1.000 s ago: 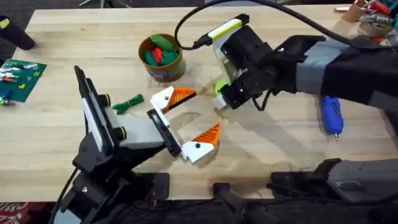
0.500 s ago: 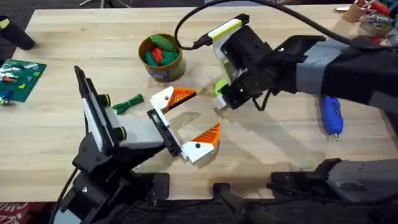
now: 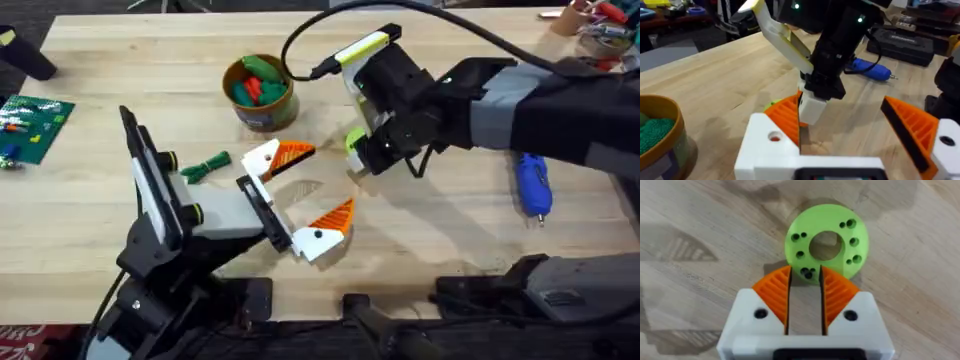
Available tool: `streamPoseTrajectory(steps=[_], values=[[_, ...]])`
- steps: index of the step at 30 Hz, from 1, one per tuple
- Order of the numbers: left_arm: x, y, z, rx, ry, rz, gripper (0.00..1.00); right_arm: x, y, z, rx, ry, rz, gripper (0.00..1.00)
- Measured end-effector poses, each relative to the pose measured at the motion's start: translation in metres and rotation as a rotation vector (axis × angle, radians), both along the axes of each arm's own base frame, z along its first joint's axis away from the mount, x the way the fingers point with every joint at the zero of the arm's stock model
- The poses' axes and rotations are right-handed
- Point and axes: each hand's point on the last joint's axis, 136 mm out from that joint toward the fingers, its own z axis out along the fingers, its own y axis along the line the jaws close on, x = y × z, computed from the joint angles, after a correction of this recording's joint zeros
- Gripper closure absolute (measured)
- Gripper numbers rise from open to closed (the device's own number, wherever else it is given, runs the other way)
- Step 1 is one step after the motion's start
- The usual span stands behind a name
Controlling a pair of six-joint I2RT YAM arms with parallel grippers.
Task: Pick up the gripper from the table and insert it into the empty holder that is missing its gripper. Then pick up a screw, insert it into the mounting hole, and use the screwdriver to tighten it. Finally, clean up the table by picking up the vegetable and placing it into the bucket.
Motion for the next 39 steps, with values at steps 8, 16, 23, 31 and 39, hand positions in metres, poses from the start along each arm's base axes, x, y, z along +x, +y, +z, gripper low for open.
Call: streamPoseTrajectory(steps=[8,16,23,31,39], values=[[0.000,0.000,0.000,0.000,0.000,0.000,0.014,0.001,-0.001,0.000,-0.006,-0.006,-0.004,0.845],[0.000,0.000,0.000,0.000,0.000,0.000,0.014,0.002,-0.001,0.000,-0.004,-0.008,-0.008,0.992],[0.000,0.000,0.000,0.000,0.000,0.000,0.014,0.000,-0.003,0.002,-0.014,0.007,-0.009,0.994],[0.000,0.000,0.000,0.000,0.000,0.000,0.014,0.006,-0.012,0.038,-0.013,0.017,-0.045,0.995],[0.000,0.000,0.000,0.000,0.000,0.000,0.014,0.022,-0.008,0.116,0.088,-0.117,-0.060,0.995]])
